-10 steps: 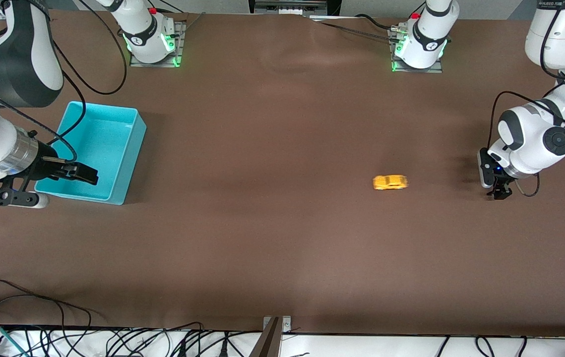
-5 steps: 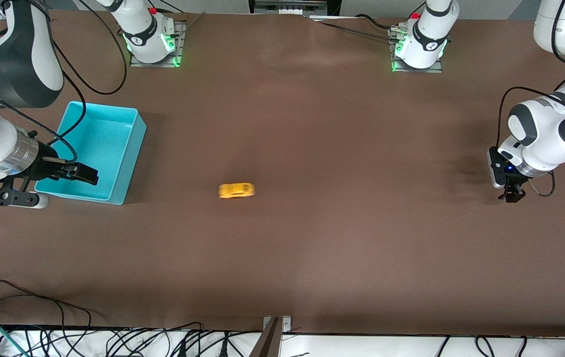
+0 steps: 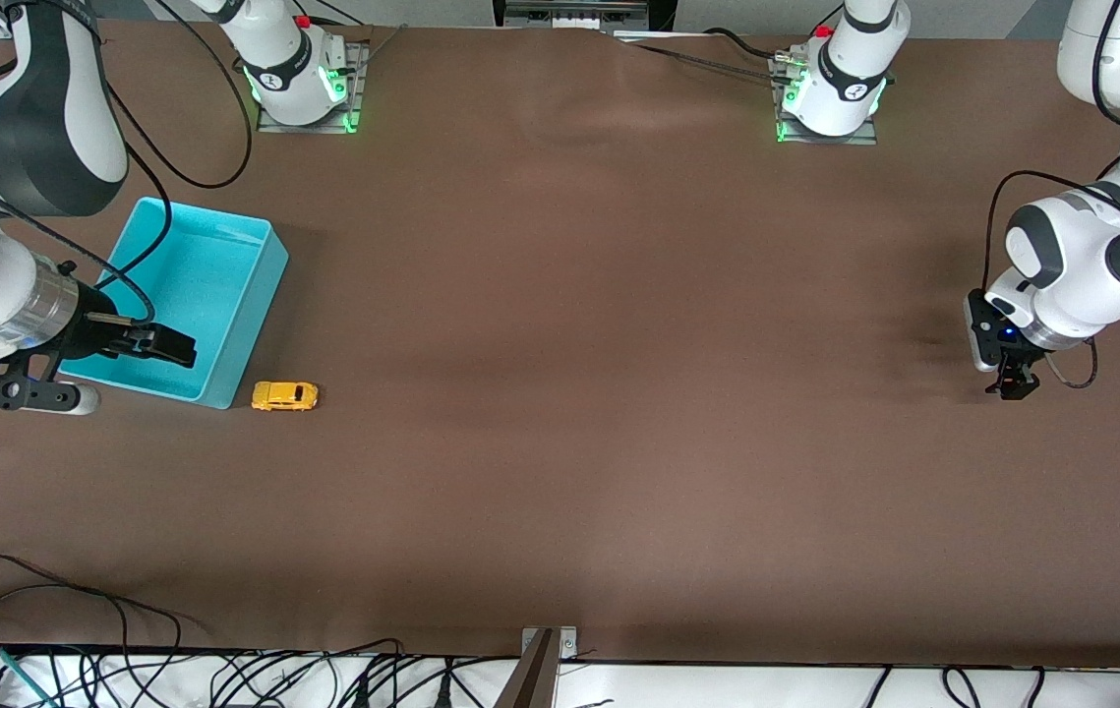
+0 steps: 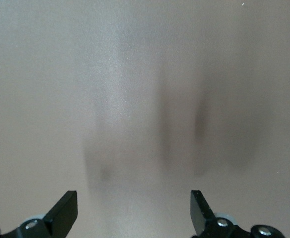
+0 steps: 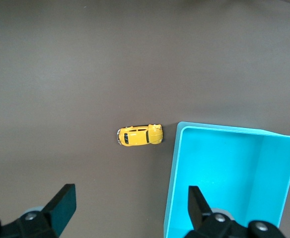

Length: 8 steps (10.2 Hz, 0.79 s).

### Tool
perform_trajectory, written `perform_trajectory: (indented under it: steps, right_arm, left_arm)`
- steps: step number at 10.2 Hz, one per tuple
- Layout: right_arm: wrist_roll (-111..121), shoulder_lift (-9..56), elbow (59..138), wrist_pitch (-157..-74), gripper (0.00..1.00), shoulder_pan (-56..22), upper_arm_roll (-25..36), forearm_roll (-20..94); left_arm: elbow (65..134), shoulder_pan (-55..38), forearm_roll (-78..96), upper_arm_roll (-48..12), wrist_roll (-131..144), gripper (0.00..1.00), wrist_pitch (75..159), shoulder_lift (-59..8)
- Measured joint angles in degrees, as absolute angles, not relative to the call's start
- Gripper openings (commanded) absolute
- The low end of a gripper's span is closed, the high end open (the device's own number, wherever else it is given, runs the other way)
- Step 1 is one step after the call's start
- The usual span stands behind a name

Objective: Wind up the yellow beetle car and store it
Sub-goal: 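Grasp the yellow car with the right gripper while the left gripper withdraws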

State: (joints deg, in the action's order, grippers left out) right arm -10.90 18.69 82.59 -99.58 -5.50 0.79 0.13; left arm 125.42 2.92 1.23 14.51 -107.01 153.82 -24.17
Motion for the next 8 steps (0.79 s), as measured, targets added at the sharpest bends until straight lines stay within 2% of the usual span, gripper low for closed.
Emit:
perform_trajectory:
  steps: [3, 5, 6, 8]
  right_arm:
    - [-5.85, 19.1, 82.77, -100.12, 1.0, -5.85, 0.58, 0.13]
    - [9.93, 19.53, 85.76, -104.63, 1.0, -6.25, 0.24, 0.13]
    - [19.66, 19.86, 88.27, -108.08, 1.0, -6.26, 0.22, 0.15]
    - [38.05, 20.41, 93.52, -114.09, 1.0, -6.22, 0.24, 0.25]
  left_arm:
    - [125.42, 2.92, 1.23, 14.51, -107.01, 1.0, 153.82, -24.13]
    - [125.5, 2.84, 1.23, 14.5, -107.01, 1.0, 153.82, -23.25]
    - [125.57, 2.55, 1.23, 14.47, -107.01, 1.0, 153.6, -21.79]
    - [125.47, 0.6, 1.23, 14.3, -107.06, 1.0, 148.09, -14.32]
